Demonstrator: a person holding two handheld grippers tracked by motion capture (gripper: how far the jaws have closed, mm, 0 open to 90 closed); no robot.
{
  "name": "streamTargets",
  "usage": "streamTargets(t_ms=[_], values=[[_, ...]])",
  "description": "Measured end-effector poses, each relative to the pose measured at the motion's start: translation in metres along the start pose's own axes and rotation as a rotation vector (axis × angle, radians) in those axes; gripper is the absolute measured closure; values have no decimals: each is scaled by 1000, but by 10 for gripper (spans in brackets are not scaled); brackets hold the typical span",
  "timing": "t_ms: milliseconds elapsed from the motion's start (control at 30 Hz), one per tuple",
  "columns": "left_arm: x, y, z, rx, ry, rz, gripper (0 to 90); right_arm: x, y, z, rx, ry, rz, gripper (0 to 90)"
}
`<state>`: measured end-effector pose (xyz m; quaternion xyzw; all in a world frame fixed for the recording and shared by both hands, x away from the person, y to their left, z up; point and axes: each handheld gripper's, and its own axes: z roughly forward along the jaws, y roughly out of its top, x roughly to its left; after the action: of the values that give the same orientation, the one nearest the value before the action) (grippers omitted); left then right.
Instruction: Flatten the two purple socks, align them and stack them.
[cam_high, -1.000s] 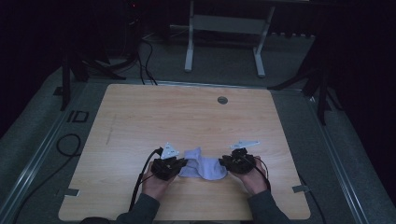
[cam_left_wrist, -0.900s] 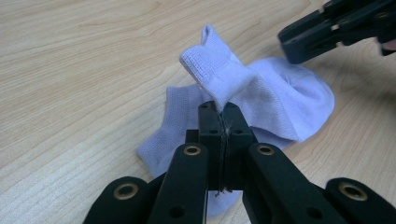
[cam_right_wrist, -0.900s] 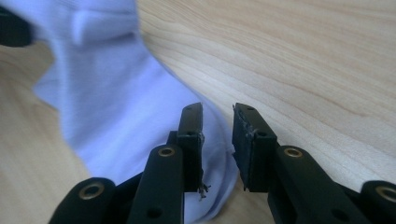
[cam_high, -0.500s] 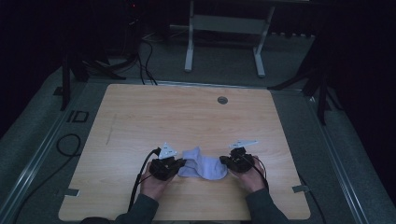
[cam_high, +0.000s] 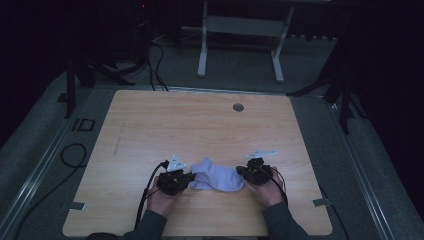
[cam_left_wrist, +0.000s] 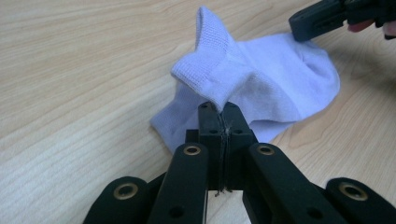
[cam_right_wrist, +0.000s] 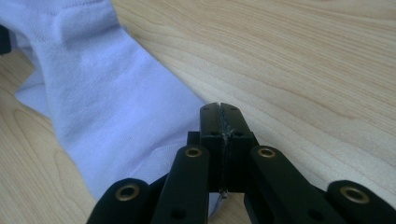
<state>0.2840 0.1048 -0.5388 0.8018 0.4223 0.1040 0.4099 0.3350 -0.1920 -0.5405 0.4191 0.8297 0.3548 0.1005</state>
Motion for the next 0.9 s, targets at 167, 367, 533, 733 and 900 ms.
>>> streamTargets(t_ms=[167, 367, 533, 733, 900], values=[[2, -2, -1, 8, -8, -16, 889, 0, 2, -5, -12, 8, 5, 891], [2, -6, -1, 28, -11, -29, 888, -2, 3, -6, -22, 3, 21, 890], [3, -8, -3, 31, -21, -44, 888, -4, 4, -8, -37, 8, 40, 890], [1, -9, -8, 32, -63, -68, 888, -7, 4, -7, -46, -3, 51, 890], [-1, -10, -11, 45, -71, -78, 887, -7, 3, -1, -32, -20, 39, 889]])
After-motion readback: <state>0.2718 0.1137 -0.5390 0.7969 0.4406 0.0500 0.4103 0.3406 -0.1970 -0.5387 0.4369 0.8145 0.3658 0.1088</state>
